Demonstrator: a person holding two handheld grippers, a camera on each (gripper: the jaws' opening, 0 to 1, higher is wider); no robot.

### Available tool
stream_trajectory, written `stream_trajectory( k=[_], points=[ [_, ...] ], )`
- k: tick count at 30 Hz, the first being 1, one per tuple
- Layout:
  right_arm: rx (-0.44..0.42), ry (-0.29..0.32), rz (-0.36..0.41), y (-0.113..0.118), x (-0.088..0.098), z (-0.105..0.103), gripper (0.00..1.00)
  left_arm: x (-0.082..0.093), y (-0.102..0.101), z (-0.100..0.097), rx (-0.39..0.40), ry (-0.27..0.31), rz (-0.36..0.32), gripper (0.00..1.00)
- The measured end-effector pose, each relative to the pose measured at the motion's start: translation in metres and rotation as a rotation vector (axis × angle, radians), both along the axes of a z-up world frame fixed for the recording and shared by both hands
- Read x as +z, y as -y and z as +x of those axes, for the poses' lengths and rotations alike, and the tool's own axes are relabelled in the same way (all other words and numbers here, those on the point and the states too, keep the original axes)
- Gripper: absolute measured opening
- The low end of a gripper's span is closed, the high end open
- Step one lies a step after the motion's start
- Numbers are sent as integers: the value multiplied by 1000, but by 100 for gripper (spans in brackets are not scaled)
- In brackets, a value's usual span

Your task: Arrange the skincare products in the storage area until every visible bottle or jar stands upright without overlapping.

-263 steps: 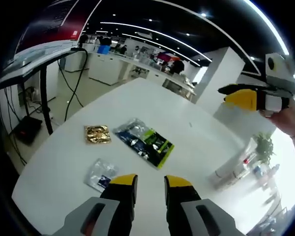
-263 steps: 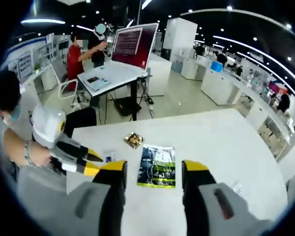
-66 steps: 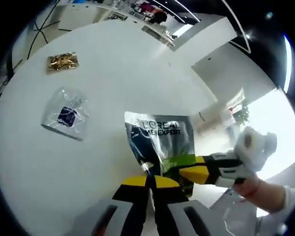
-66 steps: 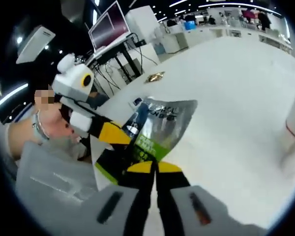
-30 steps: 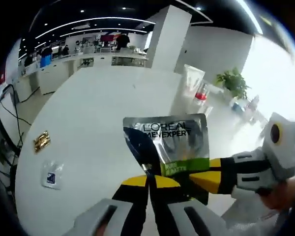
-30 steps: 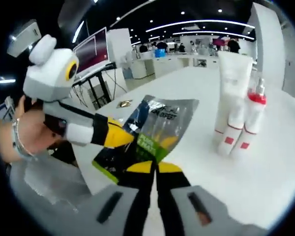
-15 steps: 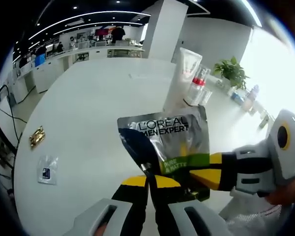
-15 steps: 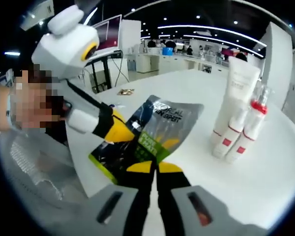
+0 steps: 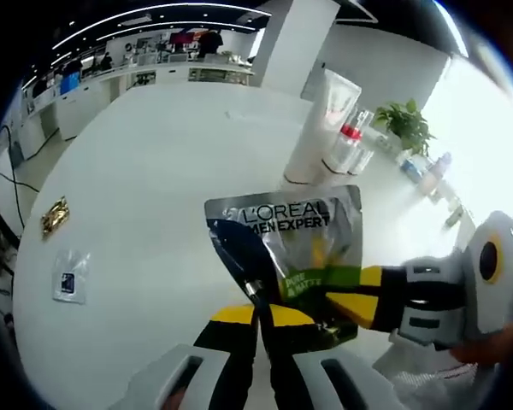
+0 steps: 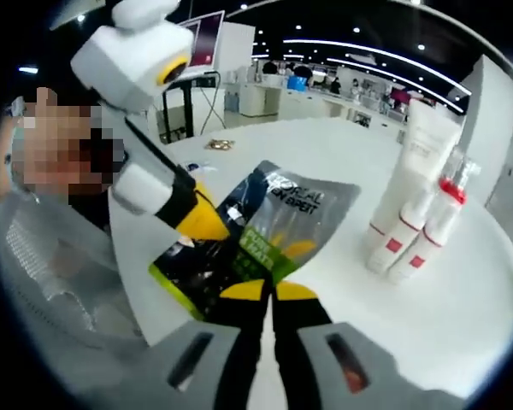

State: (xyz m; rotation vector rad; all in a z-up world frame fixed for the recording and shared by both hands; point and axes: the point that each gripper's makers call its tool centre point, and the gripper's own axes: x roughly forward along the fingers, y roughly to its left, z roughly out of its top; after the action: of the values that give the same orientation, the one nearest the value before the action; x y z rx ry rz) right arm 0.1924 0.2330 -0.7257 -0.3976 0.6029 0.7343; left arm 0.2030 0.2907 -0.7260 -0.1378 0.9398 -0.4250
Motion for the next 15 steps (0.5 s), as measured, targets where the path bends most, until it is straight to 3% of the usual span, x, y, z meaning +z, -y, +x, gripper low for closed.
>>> stream_trajectory(
  k=[15],
  points=[
    [16,43,-39,-1,5,2,3,3,-2,-4,8,-26,-28,4]
  ],
)
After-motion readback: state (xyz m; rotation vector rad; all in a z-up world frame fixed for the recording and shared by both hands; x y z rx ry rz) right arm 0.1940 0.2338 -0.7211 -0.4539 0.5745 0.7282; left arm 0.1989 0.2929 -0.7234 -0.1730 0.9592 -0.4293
